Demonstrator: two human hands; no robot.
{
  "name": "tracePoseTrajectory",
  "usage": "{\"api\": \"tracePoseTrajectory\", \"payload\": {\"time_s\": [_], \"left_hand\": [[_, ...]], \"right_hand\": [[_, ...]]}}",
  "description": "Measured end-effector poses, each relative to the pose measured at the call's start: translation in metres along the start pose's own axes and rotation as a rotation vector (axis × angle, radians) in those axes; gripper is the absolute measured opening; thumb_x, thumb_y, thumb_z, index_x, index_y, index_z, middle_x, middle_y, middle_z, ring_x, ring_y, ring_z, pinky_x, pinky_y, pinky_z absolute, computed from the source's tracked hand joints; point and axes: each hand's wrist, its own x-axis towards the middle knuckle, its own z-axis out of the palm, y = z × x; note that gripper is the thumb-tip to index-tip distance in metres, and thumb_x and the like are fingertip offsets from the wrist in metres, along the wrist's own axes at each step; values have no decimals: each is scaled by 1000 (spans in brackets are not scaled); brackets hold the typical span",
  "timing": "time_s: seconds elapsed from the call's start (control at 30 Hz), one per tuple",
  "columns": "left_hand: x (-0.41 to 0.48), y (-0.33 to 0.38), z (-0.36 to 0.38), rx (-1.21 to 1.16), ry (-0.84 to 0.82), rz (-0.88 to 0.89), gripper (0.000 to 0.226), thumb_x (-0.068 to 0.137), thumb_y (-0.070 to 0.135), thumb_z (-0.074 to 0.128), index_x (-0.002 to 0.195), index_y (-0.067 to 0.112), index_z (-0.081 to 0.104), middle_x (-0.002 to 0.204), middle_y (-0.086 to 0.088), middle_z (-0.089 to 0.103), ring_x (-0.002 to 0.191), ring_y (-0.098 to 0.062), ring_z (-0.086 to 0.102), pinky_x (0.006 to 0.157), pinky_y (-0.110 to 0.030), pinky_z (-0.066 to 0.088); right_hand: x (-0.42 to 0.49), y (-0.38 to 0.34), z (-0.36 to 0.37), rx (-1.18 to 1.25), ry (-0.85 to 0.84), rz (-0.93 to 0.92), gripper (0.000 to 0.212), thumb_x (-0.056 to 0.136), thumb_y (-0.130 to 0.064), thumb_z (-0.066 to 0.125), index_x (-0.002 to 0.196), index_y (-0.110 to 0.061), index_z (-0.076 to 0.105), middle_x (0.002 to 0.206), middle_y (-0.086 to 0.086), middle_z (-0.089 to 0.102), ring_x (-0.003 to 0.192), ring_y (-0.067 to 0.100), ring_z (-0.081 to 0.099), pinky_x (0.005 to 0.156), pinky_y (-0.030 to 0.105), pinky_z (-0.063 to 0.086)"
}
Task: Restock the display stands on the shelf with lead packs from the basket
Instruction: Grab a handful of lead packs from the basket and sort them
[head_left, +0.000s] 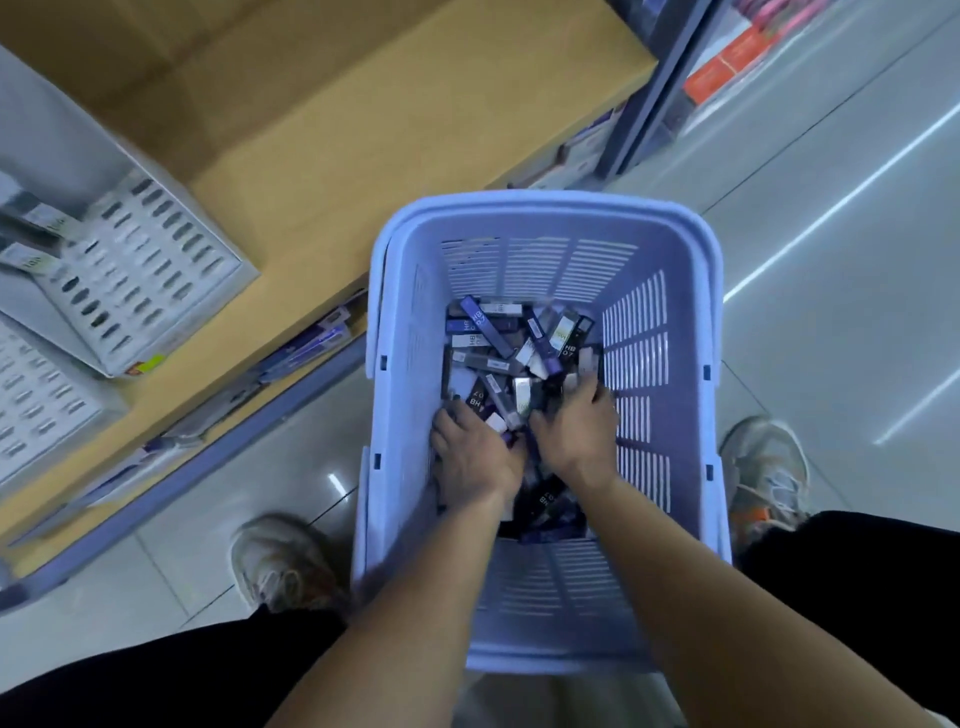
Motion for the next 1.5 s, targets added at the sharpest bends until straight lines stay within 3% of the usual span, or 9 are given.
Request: {"api": "tracePoseTrajectory", "payload": {"time_s": [0.23,0.53,0.7,0.8,1.07,1.2,1.3,1.4,1.5], "left_hand": [[-2,-14,5,-7,50,78,84,89,47,69,152,8,30,153,-14,33,140,-32,33,114,-40,34],[1,-21,9,-136,-78,-6,92,85,53,72,153,11,26,148,-12,27,129,-34,48,104,-46,49],[1,-24,15,-268,-107,-31,89,86,50,73,151,10,28,146,-13,30,129,-33,45,107,-41,44],[-1,-26,23,-345,-153,-45,90,88,50,71,154,13,23,152,-10,29,135,-30,42,108,-40,41],[9,-27,24,-614,-197,-109,63,95,35,68,141,20,28,127,0,47,108,-21,50,89,-29,40],[12,-24,21,-696,-153,-169,50,99,33,63,138,18,35,118,-3,51,100,-24,53,84,-30,39],[14,-24,20,-714,-116,-196,43,100,33,62,133,17,40,117,-10,60,93,-25,55,81,-31,41],[16,-22,21,-674,-129,-177,42,101,37,58,133,18,38,116,-11,62,91,-28,58,78,-33,43],[16,-20,21,-682,-142,-162,55,98,44,62,138,18,34,115,-5,55,96,-26,56,83,-32,43]], "right_hand": [[-11,22,9,-38,-2,18,79,88,-42,68,146,-4,30,139,19,40,123,39,49,97,45,47],[-4,25,7,-61,-136,-51,107,84,-52,72,155,-3,8,152,24,29,136,41,39,107,48,42],[5,30,10,109,-171,2,89,74,-43,82,139,-5,36,125,12,59,113,33,61,93,45,53],[6,32,11,194,-221,18,78,81,-31,81,139,-6,35,115,4,61,107,26,63,91,39,52],[6,33,11,259,-272,-22,85,91,-18,68,157,-16,15,148,6,47,132,29,50,106,50,46],[11,38,14,307,-277,-66,69,83,-15,62,145,-33,37,125,2,63,101,21,66,83,47,58],[6,32,12,286,-275,-89,61,90,-9,57,145,-32,43,129,2,51,88,19,60,67,30,50],[3,32,16,236,-333,-92,67,91,-24,49,152,-42,28,138,7,44,90,19,53,69,30,46],[2,32,14,235,-354,-83,67,88,-45,45,150,-49,22,150,7,41,117,25,55,99,48,48]]}}
